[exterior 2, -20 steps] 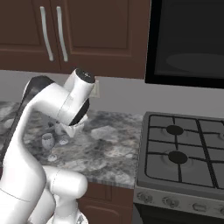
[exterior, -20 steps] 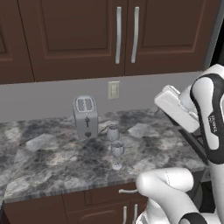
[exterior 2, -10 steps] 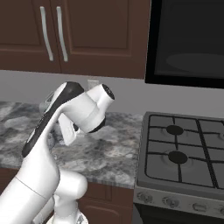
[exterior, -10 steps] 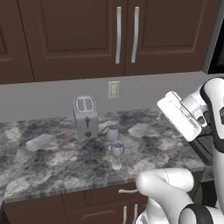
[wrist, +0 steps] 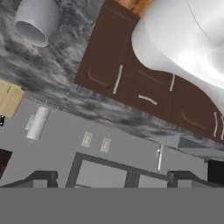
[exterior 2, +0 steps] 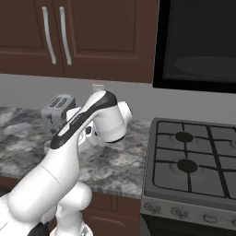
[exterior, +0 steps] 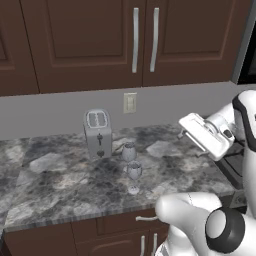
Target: Retrieve the wine glasses from the counter and place one next to each plate.
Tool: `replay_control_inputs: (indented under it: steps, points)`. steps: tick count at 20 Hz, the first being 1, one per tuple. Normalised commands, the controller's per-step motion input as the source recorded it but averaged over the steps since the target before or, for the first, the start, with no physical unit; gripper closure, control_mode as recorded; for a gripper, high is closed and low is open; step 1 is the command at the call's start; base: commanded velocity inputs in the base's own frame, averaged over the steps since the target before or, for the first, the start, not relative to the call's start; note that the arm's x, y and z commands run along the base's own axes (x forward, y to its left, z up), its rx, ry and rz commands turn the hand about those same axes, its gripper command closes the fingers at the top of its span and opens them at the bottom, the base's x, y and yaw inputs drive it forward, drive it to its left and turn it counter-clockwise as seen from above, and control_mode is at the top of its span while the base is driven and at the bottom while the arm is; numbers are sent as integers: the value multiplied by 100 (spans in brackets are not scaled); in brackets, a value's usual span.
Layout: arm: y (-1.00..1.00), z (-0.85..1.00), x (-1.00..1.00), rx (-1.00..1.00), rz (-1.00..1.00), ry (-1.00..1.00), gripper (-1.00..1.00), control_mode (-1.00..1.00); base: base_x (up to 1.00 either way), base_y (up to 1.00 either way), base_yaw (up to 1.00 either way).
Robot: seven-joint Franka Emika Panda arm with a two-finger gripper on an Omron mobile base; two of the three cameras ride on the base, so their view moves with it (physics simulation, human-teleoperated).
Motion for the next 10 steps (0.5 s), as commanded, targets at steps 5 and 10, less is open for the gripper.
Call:
replay_control_inputs:
  steps: [5,10]
  points:
    - [-13,-13,0,15,0,34,-100,-100,0,0,0]
    - [-1,-21,0,3,-7,11,-100,-100,0,0,0]
